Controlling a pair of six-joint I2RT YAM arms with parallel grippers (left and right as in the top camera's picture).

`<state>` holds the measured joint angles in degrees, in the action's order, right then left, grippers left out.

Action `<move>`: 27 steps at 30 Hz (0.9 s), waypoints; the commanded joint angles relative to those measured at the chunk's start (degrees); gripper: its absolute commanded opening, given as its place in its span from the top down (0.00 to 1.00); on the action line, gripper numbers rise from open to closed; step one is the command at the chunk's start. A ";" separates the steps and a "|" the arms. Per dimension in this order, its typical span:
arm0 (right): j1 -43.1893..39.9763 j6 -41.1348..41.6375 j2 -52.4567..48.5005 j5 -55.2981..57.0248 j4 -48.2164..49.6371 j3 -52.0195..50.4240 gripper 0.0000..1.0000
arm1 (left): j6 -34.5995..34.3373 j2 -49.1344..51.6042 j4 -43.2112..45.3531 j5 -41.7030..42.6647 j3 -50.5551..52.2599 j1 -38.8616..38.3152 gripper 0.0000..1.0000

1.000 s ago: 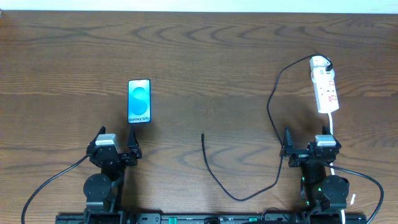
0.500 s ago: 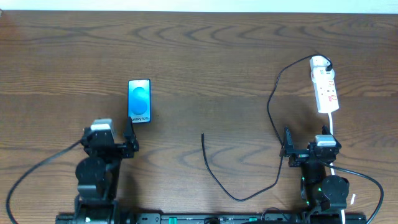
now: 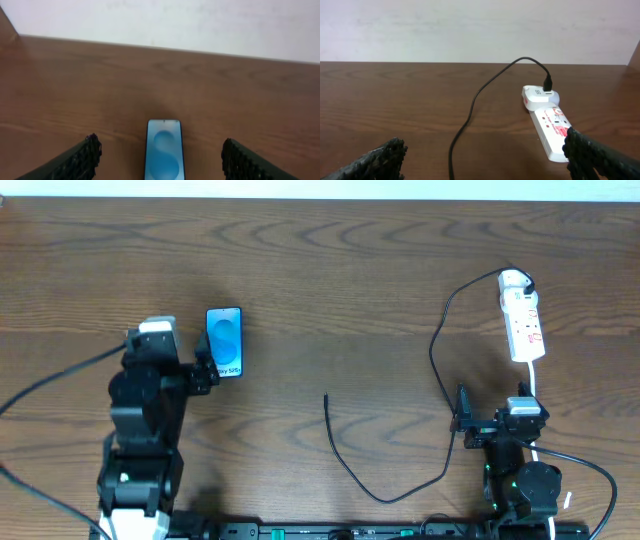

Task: Plug charger to phone and switch on socket
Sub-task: 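Raise the left arm and move the left gripper over the phone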

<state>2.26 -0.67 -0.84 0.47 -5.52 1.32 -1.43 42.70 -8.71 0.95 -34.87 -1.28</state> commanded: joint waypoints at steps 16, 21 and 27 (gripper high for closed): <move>0.24 -0.68 0.46 0.46 -0.04 -0.39 0.01 | 4.46 20.26 -16.06 -0.15 -20.92 0.24 0.21; 0.24 -0.68 0.46 0.46 -0.04 -0.39 0.01 | 4.46 24.46 -18.32 -0.15 -24.61 0.24 0.21; 0.24 -0.68 0.46 0.46 -0.04 -0.39 0.01 | 4.44 28.74 -20.48 -0.13 -28.44 0.24 0.21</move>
<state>2.26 -0.67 -0.84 0.47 -5.52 1.32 1.98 69.73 -28.25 0.95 -60.51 -1.28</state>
